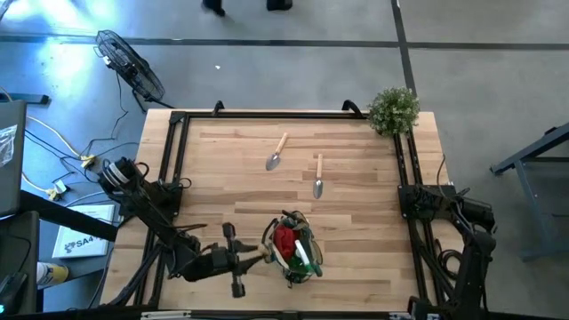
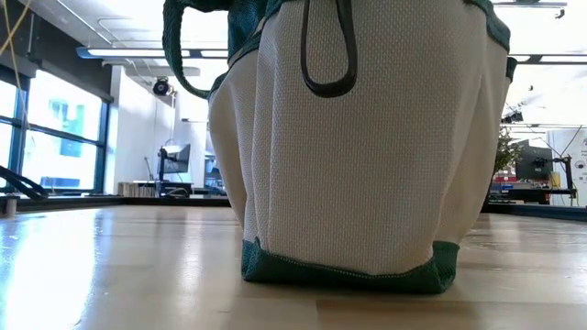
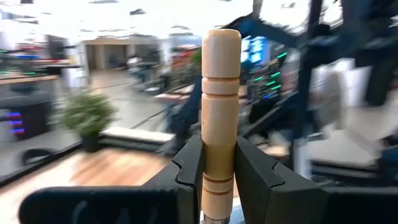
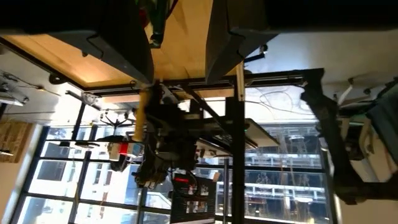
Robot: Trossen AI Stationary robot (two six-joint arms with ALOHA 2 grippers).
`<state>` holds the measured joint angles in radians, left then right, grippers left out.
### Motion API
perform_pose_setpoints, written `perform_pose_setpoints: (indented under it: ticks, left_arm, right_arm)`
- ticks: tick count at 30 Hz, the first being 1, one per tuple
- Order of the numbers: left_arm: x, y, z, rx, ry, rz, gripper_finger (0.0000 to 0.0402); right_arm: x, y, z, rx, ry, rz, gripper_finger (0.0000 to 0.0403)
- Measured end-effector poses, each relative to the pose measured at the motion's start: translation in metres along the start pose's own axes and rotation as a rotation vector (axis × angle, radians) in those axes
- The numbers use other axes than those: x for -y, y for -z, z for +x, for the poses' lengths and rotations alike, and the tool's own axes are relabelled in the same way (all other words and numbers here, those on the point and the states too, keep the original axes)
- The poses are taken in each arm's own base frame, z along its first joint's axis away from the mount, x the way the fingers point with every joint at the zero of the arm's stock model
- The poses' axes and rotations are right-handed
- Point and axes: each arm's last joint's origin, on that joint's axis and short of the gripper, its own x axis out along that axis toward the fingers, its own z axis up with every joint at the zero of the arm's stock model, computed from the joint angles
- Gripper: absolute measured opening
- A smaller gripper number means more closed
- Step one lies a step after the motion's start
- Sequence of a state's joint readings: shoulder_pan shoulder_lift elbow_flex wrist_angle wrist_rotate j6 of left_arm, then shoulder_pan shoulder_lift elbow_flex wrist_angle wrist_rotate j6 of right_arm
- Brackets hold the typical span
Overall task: Pick & Place Garden tools in Gardening bag
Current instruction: Put the bottom trowel into the gardening bag
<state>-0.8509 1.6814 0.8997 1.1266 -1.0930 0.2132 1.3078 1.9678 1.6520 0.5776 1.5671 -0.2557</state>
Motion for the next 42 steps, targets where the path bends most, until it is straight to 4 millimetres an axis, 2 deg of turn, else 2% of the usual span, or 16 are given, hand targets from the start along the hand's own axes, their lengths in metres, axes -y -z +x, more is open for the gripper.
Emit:
perform_pose_setpoints:
  ticks: [9, 18, 22, 27, 31, 37, 42]
  left_arm:
    - [-0.008, 0.013, 0.011, -0.074, -0.1, 0.081, 0.0056]
    - [-0.021, 0.027, 0.033, -0.13, -0.091, 0.076, 0.0056]
    - [-0.025, 0.025, 0.038, -0.113, -0.108, 0.102, 0.0056]
    - [-0.026, 0.014, 0.041, -0.056, -0.085, 0.122, 0.0056]
    - [-0.028, 0.016, 0.043, -0.059, -0.083, 0.109, 0.0056]
    - [-0.034, 0.031, 0.057, -0.073, -0.096, 0.043, 0.0056]
    - [-0.034, 0.037, 0.058, -0.084, -0.116, 0.051, 0.0056]
  right_arm:
    - [0.003, -0.009, -0.02, -0.001, -0.044, 0.047, 0.0137]
    - [0.011, -0.025, -0.015, 0.006, -0.038, -0.072, 0.0137]
    - [0.018, -0.036, -0.014, 0.021, -0.05, -0.17, 0.0137]
    - [0.026, -0.047, -0.015, 0.012, -0.044, -0.141, 0.0137]
    - [0.026, -0.047, -0.015, 0.001, -0.033, -0.093, 0.0137]
    - [0.021, -0.039, -0.015, 0.0, -0.032, -0.046, 0.0137]
    - [0.018, -0.034, -0.015, -0.001, -0.031, -0.035, 0.0137]
